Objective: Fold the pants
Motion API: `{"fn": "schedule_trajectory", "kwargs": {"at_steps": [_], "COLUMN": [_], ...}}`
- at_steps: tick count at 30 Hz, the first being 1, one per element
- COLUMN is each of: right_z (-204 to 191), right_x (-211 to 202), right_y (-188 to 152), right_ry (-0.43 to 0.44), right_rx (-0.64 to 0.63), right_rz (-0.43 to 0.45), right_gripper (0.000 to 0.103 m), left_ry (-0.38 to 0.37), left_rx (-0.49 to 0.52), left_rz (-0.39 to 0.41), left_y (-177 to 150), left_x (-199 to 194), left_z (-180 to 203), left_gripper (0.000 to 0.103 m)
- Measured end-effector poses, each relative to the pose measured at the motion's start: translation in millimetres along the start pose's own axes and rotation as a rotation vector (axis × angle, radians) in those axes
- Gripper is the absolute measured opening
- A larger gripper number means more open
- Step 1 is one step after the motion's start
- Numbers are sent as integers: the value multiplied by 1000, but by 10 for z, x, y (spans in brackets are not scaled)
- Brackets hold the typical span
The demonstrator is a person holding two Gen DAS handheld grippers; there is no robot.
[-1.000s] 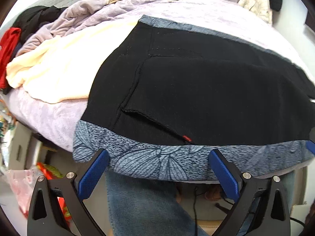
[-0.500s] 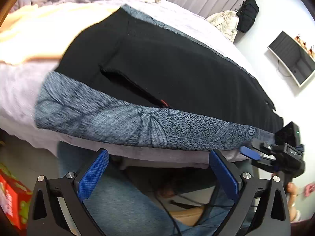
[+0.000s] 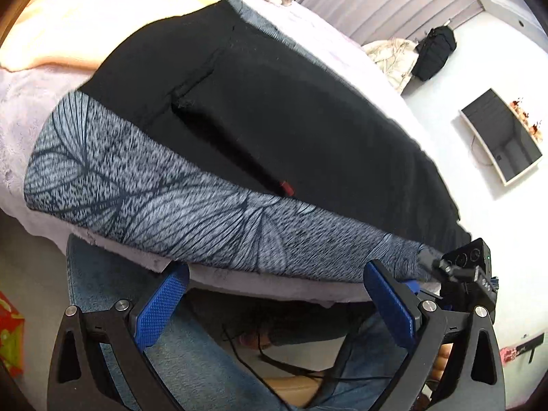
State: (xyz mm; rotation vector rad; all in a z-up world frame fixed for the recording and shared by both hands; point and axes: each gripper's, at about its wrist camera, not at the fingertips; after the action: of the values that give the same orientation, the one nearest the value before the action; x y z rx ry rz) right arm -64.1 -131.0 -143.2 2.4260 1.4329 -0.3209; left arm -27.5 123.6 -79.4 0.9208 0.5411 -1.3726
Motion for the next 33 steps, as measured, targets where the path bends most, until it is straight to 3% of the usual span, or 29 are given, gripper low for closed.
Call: {"fn": "schedule_trajectory", "kwargs": {"at_steps": [2,5,8,10,15,21,24,25,26,29,33], "right_z": [-200,-511,-676,-705,-526,-16,175,234,257,61,-564], "right_x": [-49,-121,-198,-223,-228,-596,-808,-862,-892,-987,-1119], "right_y": [16,33,54,67,12,-10,-51,-66,-77,-69,158], "right_ry": [52,60,83,79,25,8,56,78,84,-10,-195], "right_rx": [-57,-138,-172,-171,-116,26,94,115,124,71,-128], "right_rz": [19,32,36,33,16,125,181,197,208,235,236], "right_gripper": [51,51,51,51,51,51,50,37,13,9,8], "left_ry": [-17,-38,-123,-145,-149,-68,26,52,73,62,94], "left_rx": [23,66,35,8,-36,-42,-34,-34,-37,-54,20], "left_rz": [13,9,-21,4,118,115,96,81,61,54,113], "left_y": [22,22,38,91,276,351,357,373,388,395,552], "left_x": [-23,3,105,108,-152,-157,-58,-13,16,-65,-329], "left_z": [58,174,188,211,164,161,249,272,256,195,451], "left_gripper": [102,102,102,102,102,101,81,60,43,40,40]}}
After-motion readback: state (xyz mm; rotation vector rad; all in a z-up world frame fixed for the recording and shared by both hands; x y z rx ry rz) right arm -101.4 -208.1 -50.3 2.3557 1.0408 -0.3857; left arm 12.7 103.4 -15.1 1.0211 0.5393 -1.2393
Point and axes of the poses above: each gripper's, at about its wrist camera, not at the fingertips, and x roughly the way its jaws point, z to its right, y to its top, and after that the axes turned 15 degrees about -z, right-handed
